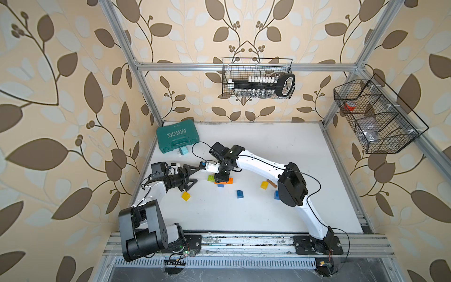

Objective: Assemble a fork with lego
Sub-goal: Assemble the lego brick with the lego brick.

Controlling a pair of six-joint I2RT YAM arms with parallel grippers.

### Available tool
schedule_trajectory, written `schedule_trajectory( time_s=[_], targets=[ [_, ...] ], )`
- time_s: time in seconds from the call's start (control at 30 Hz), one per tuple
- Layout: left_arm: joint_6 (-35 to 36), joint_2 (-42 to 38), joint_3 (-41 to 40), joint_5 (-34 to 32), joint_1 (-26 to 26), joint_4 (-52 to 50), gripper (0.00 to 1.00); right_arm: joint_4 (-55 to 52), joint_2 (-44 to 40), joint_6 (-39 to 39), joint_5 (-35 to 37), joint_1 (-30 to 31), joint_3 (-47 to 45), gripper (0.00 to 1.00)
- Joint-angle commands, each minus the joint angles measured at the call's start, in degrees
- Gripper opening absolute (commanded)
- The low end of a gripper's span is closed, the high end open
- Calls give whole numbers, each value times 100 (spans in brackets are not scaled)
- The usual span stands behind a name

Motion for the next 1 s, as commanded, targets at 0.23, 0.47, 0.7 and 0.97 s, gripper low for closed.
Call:
schedule_trajectory(
  time_s=[0.23, 0.47, 0.7, 0.97],
  targets=[
    [139, -55, -6, 111, 33, 111, 78, -19, 217, 137, 128, 14, 164, 26],
    [129, -28, -15, 111, 36, 137, 78, -71, 95, 84, 103, 20, 72, 26],
    [131, -41, -15, 102, 45, 129, 78, -201, 65, -47, 216, 47, 56, 26],
    [140, -37, 9, 87, 38, 121, 78, -139, -72, -245, 173, 114, -103, 26]
  ],
)
